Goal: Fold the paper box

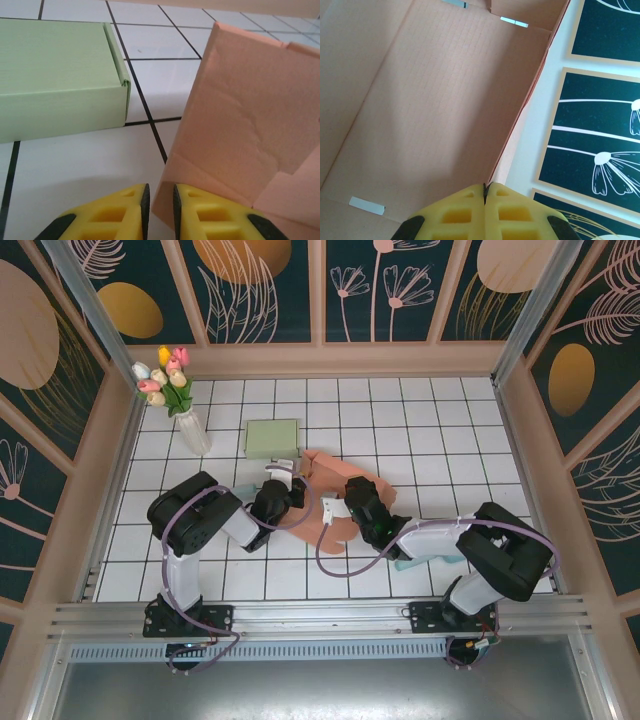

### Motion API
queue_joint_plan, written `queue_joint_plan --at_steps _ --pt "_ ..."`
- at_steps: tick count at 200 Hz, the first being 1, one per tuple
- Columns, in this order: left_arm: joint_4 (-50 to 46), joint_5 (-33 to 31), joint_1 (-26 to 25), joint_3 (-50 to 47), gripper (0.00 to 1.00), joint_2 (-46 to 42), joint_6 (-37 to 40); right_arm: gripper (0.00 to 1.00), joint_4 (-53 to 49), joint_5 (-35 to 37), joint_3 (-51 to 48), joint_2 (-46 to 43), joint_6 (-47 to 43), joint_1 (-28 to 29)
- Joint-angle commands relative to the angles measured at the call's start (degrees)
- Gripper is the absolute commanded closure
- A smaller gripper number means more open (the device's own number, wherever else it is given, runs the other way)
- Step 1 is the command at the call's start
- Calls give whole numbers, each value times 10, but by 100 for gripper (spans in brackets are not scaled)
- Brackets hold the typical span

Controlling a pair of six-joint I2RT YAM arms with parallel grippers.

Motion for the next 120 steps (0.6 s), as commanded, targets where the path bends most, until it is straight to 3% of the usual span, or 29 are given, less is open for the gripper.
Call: queue_joint_plan --at_steps 1,58,104,120 --pt "-17 27 7 -24 73 -48 23 100 -93 -53 -10 15 12 6" --pt "-48 100 62 -96 58 -177 25 100 -69 -46 -20 2 3 6" --pt "-38 102 91 -149 53 -249 26 100 -11 -32 -38 -29 -52 10" --pt "-41 102 102 -167 47 -271 32 100 25 -28 -46 -35 -77 14"
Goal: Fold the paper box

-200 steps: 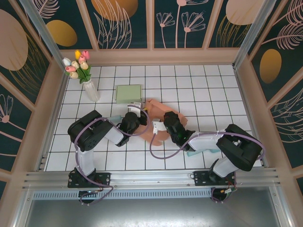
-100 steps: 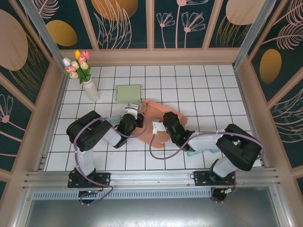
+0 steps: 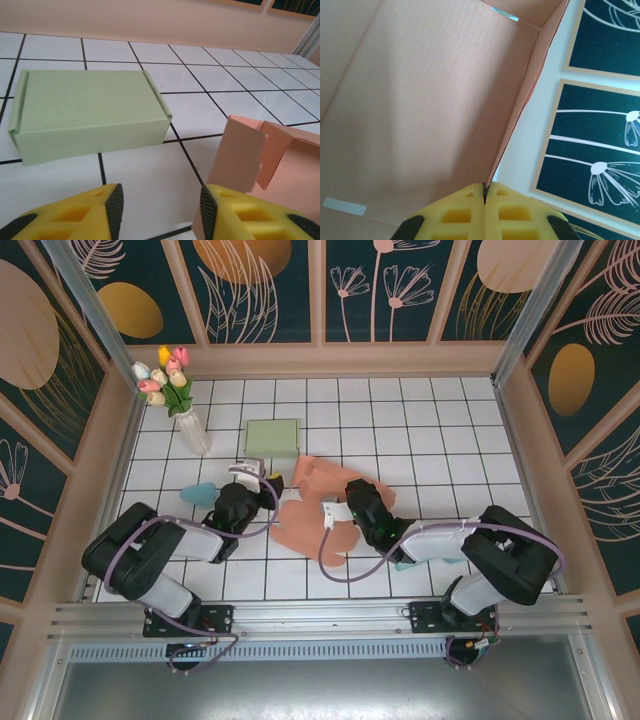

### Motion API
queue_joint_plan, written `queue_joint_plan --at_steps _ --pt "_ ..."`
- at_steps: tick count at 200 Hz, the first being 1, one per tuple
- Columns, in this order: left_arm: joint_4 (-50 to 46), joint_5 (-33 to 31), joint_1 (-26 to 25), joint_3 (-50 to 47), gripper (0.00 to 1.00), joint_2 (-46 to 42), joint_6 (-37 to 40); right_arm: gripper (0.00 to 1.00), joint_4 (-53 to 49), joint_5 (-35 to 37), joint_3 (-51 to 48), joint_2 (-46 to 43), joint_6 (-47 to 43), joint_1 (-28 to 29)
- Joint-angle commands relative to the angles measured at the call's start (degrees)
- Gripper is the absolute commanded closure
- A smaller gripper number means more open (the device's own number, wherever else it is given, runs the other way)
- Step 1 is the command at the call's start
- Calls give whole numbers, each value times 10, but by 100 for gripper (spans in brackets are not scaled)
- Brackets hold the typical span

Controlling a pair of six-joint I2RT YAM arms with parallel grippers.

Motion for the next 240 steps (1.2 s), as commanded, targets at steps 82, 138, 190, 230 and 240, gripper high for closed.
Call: queue_joint_plan --at_steps 82,138,190,230,240 --pt "161 195 41 -50 32 89 38 100 88 7 -53 -9 -141 43" --pt "224 249 69 -37 29 162 37 100 51 8 -56 -22 -130 48" --pt "266 164 90 -82 30 146 -30 100 41 6 -53 -15 -115 41" --pt "222 106 91 -62 30 152 -66 100 30 5 -52 -12 -107 40" --pt "206 125 91 -41 30 159 -61 100 29 5 -52 -13 -107 41"
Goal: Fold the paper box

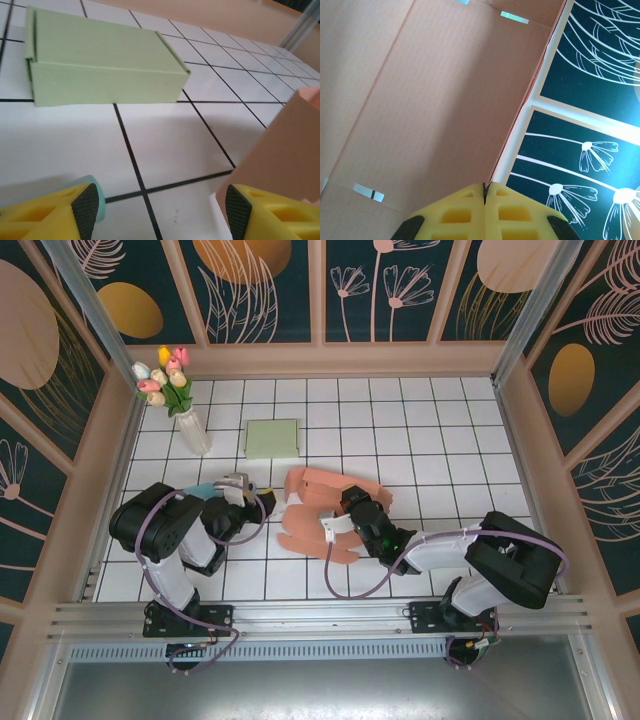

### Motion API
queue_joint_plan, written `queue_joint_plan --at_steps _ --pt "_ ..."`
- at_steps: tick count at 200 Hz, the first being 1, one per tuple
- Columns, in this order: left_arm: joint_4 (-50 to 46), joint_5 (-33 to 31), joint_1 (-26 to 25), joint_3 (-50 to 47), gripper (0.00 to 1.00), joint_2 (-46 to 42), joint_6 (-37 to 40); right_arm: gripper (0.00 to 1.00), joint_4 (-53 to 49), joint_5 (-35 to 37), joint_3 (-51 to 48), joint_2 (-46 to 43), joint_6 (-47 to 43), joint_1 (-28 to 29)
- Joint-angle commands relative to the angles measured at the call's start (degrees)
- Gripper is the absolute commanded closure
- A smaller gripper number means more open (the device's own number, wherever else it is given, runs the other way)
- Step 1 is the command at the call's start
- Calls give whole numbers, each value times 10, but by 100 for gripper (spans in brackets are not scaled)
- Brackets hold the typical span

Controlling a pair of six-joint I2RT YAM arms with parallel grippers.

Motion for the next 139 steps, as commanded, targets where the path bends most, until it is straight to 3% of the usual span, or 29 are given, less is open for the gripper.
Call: queue_joint_plan --at_steps 1,48,139 --pt "-23 -6 4 39 30 6 -17 100 -44 2 -9 3 5 0" --pt "-19 123 4 86 30 46 6 100 -51 -1 -6 3 10 -1" --pt "-7 244 3 117 28 100 21 100 -60 -2 -2 7 19 -1"
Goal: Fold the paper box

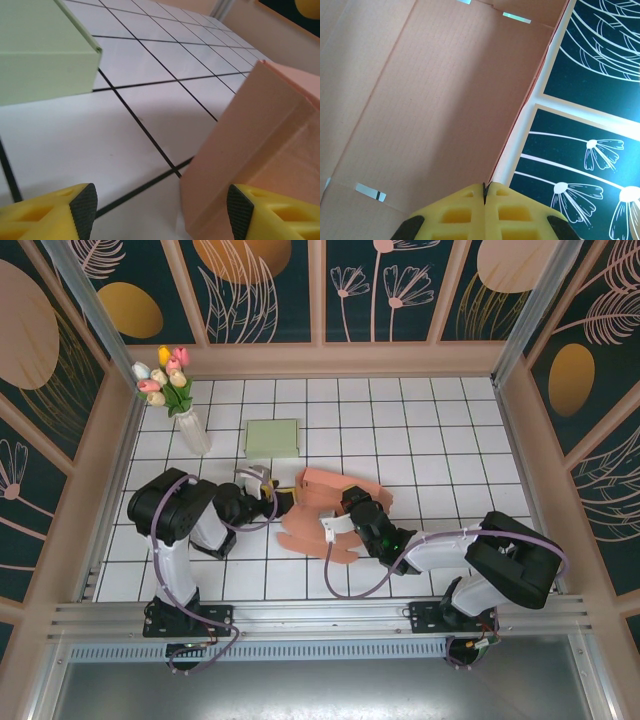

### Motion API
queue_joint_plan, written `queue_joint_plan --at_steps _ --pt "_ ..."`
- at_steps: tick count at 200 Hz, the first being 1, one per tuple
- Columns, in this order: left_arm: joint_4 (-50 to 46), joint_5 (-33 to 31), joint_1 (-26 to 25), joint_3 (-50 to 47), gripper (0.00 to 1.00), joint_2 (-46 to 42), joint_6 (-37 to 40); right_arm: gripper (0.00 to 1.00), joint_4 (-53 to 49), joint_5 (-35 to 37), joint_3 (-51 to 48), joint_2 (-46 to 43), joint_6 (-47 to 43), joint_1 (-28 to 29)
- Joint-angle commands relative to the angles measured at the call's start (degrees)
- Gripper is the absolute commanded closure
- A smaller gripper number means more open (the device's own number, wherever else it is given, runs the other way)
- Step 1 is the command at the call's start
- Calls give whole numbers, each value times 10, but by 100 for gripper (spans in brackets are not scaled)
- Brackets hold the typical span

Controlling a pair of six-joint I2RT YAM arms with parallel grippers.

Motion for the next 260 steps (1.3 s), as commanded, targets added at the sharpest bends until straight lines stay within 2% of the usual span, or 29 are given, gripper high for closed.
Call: queue_joint_plan --at_steps 1,64,66,72,76,111,155,210,260 --pt "13 49 3 17 28 12 9 100 -53 -2 -2 7 4 -1" --pt "-16 59 1 39 27 5 6 100 -56 -4 0 10 7 0" --pt "-17 60 0 39 25 4 6 100 -56 -4 1 10 6 0" --pt "-21 61 -1 41 4 1 7 100 -58 -4 0 10 7 -1" --pt "-23 62 -2 43 2 0 9 100 -58 -4 0 10 7 -1" --pt "-57 73 -18 60 1 -4 28 100 -59 -3 0 10 8 -1" --pt "-79 54 -34 78 7 5 35 100 -63 -2 0 8 11 0" --pt "-136 -25 -59 102 13 -7 52 100 -67 -2 1 10 17 2" --pt "-144 -86 -81 103 18 -23 61 100 -70 -4 2 10 19 4"
